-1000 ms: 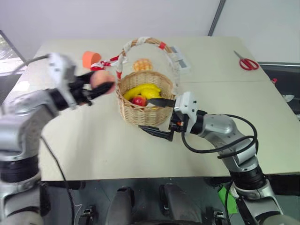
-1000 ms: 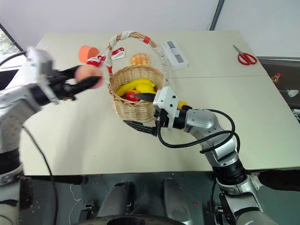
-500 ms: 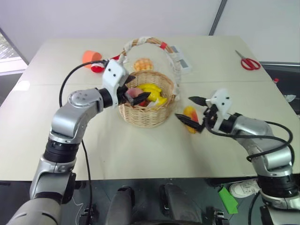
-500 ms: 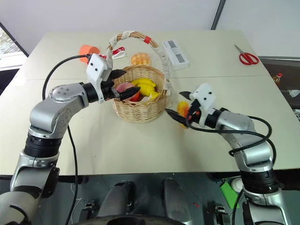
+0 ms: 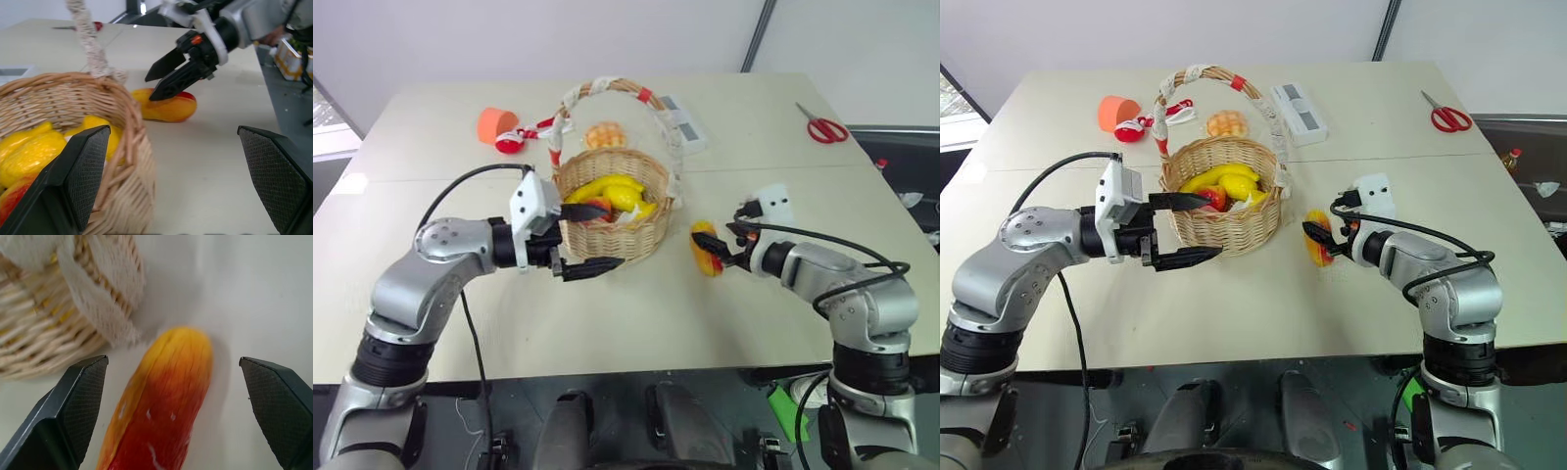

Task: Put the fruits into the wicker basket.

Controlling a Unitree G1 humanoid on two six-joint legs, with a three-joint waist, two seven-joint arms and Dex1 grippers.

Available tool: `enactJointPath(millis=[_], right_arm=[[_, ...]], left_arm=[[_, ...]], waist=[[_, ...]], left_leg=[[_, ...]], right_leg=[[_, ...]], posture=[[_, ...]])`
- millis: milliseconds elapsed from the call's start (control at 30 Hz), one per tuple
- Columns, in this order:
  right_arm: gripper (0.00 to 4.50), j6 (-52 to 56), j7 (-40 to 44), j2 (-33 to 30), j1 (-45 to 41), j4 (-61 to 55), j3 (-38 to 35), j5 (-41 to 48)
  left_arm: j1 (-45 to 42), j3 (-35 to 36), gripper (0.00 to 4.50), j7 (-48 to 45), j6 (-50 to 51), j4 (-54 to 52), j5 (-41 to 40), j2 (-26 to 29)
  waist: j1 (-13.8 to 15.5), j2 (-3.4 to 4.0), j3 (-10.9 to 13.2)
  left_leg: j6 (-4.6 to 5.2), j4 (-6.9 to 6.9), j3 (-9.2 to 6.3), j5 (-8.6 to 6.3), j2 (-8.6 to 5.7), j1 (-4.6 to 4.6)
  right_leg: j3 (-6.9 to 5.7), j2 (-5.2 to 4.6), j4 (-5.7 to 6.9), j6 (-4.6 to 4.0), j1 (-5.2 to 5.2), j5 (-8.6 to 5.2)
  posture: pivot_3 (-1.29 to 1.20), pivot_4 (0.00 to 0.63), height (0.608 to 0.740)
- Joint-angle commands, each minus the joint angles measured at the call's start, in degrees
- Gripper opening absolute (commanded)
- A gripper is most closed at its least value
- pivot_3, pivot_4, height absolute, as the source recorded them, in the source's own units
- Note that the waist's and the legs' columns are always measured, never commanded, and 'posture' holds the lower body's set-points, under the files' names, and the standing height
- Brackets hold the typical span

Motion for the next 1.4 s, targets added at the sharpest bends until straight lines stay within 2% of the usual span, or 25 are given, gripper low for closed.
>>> enactJointPath(millis=[33,100,133,200,300,333,367,400,467,567,633,700,833,933,1000,1133,1167,1200,1300,1333,1400], right_arm=[[4.50,3.5,-1.8,0.6,-2.3,0.1,1.1,-0.4],[4.50,4.4,-2.3,1.0,-3.0,0.4,1.6,-0.7],[4.24,4.6,-2.6,1.1,-3.2,0.6,1.9,-1.0],[3.64,4.9,-2.8,1.2,-3.4,0.6,2.3,-1.2],[2.00,5.4,-2.9,1.4,-3.8,0.0,2.2,-1.1],[1.60,5.5,-2.8,1.1,-3.9,-0.5,2.2,-1.1],[1.49,5.3,-2.1,0.1,-3.9,-1.0,2.5,-1.0],[1.49,4.8,-1.3,-1.1,-3.8,-1.7,2.8,-1.0],[1.49,-1.0,3.9,-7.8,-2.3,-5.3,6.6,-2.1],[1.49,-15.2,16.8,-18.2,1.8,-12.7,9.6,-2.7],[1.49,-23.2,25.7,-22.0,4.3,-18.0,8.5,-0.1],[1.49,-28.0,30.8,-23.3,5.4,-21.2,7.9,1.9],[1.49,-28.1,23.9,-12.1,-8.6,-14.9,16.6,-1.5],[1.49,-27.9,18.8,-5.9,-15.8,-8.6,23.0,-7.8],[1.49,-23.6,12.7,-0.5,-20.8,-1.5,24.8,-11.0],[1.49,-22.7,9.7,4.5,-25.4,6.4,25.7,-14.3],[2.50,-23.2,9.5,5.0,-26.0,7.8,26.2,-15.3],[2.84,-23.8,9.5,5.3,-26.3,8.4,26.4,-15.9],[4.36,-28.2,10.6,5.4,-25.9,6.6,26.7,-17.5],[4.45,-30.2,11.6,5.0,-25.1,4.9,26.3,-17.4],[4.45,-32.9,18.3,1.2,-19.7,-3.2,21.5,-11.6]], left_arm=[[0.3,-0.3,4.46,1.2,-1.1,-2.2,1.2,0.1],[0.6,-0.2,4.46,1.8,-0.8,-2.8,1.0,-0.2],[0.7,-0.1,4.49,2.0,-0.7,-2.9,0.9,-0.2],[0.9,0.0,4.50,2.2,-0.6,-3.0,1.0,-0.2],[1.1,0.6,4.50,2.5,-0.9,-2.5,1.3,0.1],[1.1,1.2,4.50,2.7,-0.9,-2.3,1.1,0.2],[1.1,2.1,4.50,2.9,-0.9,-1.8,0.8,0.2],[1.3,3.0,4.50,3.1,-1.0,-1.5,0.5,0.2],[1.7,5.7,4.50,3.5,-1.3,-0.4,-0.2,0.4],[2.4,11.3,4.50,4.5,-0.7,2.4,-2.6,0.7],[3.5,14.7,4.50,4.3,-0.8,4.2,-3.8,1.3],[4.3,16.5,4.50,4.1,-1.0,5.5,-4.2,1.8],[6.4,16.6,4.50,4.3,-2.2,6.6,-2.7,2.4],[7.4,16.5,4.50,5.1,-2.3,5.4,-3.2,1.9],[8.2,16.7,4.50,6.0,-1.8,3.8,-3.9,1.4],[9.2,16.5,4.50,7.3,-1.2,1.9,-4.5,1.0],[9.3,16.4,4.50,7.6,-1.1,1.6,-4.6,0.8],[9.4,16.3,4.50,7.9,-1.1,1.2,-4.6,0.7],[9.6,16.2,4.50,8.4,-1.0,0.6,-4.7,0.5],[9.7,16.1,4.50,8.5,-1.0,0.5,-4.7,0.4],[10.3,15.6,4.50,8.6,-1.1,0.0,-4.5,0.3]], waist=[[-0.1,0.00,0.0],[-0.2,0.00,0.0],[-0.2,0.00,0.0],[-0.1,0.00,0.0],[-0.2,0.00,0.0],[-0.2,0.00,0.0],[-0.2,0.00,0.0],[-0.1,0.00,0.0],[-0.1,0.09,0.1],[0.0,0.07,0.0],[-0.2,0.06,0.1],[-0.4,0.06,0.1],[-1.3,0.04,0.1],[-1.1,-0.02,0.0],[-1.0,-0.02,0.0],[-0.2,-0.02,0.0],[0.0,-0.02,0.0],[0.1,-0.02,0.0],[0.1,-0.02,0.0],[0.1,-0.02,0.0],[0.3,-0.02,0.0]], left_leg=[[0.00,0.00,0.00,0.00,0.01,0.00],[0.00,-0.01,-0.01,0.00,0.01,0.01],[0.00,-0.01,-0.01,0.00,0.01,0.01],[0.00,-0.01,-0.01,0.00,0.02,0.01],[0.00,-0.01,-0.01,0.00,0.01,0.01],[0.00,-0.01,-0.01,0.00,0.01,0.01],[0.01,-0.01,-0.01,0.00,0.01,0.01],[0.01,-0.01,-0.01,0.00,0.01,0.01],[0.01,-0.02,-0.01,0.00,0.01,-0.01],[0.02,-0.02,-0.02,-0.01,-0.03,-0.09],[0.04,-0.03,-0.05,-0.03,-0.02,-0.10],[0.10,-0.04,-0.02,-0.06,0.05,-0.05],[0.07,0.01,0.05,-0.04,0.15,0.10],[0.00,0.02,-0.02,0.01,0.16,0.10],[0.00,-0.02,-0.02,0.01,0.18,0.06],[-0.02,-0.01,-0.03,0.01,0.23,-0.33],[-0.02,0.00,-0.03,0.01,0.22,-0.52],[-0.03,0.03,-0.05,0.01,0.19,-0.71],[-0.03,0.05,-0.05,0.01,0.15,-0.83],[-0.03,0.05,-0.04,0.01,0.15,-0.84],[-0.02,0.04,-0.05,0.01,0.14,-0.83]], right_leg=[[0.00,0.02,0.00,0.00,0.00,0.00],[0.00,0.04,0.01,0.00,-0.01,0.00],[0.00,0.05,0.01,0.00,-0.01,0.00],[0.00,0.05,0.00,0.00,-0.01,0.00],[0.00,0.04,0.00,0.00,-0.01,0.00],[-0.01,0.04,0.00,0.00,-0.01,0.00],[-0.01,0.05,0.00,0.00,-0.01,0.00],[-0.01,0.05,0.00,0.00,-0.01,0.00],[-0.01,0.04,0.00,0.00,-0.02,-0.01],[-0.03,0.01,-0.04,0.09,-0.08,-0.07],[-0.06,0.04,-0.07,0.12,-0.08,-0.09],[-0.05,0.07,-0.07,0.12,-0.08,-0.09],[-0.02,0.08,-0.02,0.08,-0.01,-0.05],[-0.07,0.08,0.01,0.00,0.02,-0.01],[-0.07,0.04,0.02,0.00,-0.02,-0.01],[-0.08,-0.06,0.02,-0.01,-0.36,0.00],[-0.08,-0.10,0.02,-0.01,-0.53,0.01],[-0.10,-0.13,0.02,-0.01,-0.69,0.01],[-0.14,-0.26,0.02,0.00,-0.82,0.03],[-0.14,-0.25,0.02,0.00,-0.82,0.03],[-0.15,-0.21,0.02,0.00,-0.82,0.03]], posture=[[0.00,0.150,0.740],[0.00,0.150,0.740],[0.00,0.150,0.740],[0.00,0.150,0.740],[0.00,0.150,0.740],[0.00,0.150,0.740],[0.00,0.150,0.740],[0.00,0.150,0.740],[0.00,0.150,0.740],[0.00,0.150,0.740],[0.00,0.150,0.740],[0.00,0.150,0.740],[0.00,0.150,0.740],[0.00,0.150,0.740],[0.00,0.150,0.740],[0.00,0.150,0.740],[0.00,0.150,0.740],[0.00,0.150,0.740],[0.00,0.150,0.740],[0.00,0.150,0.740],[0.00,0.150,0.740]])
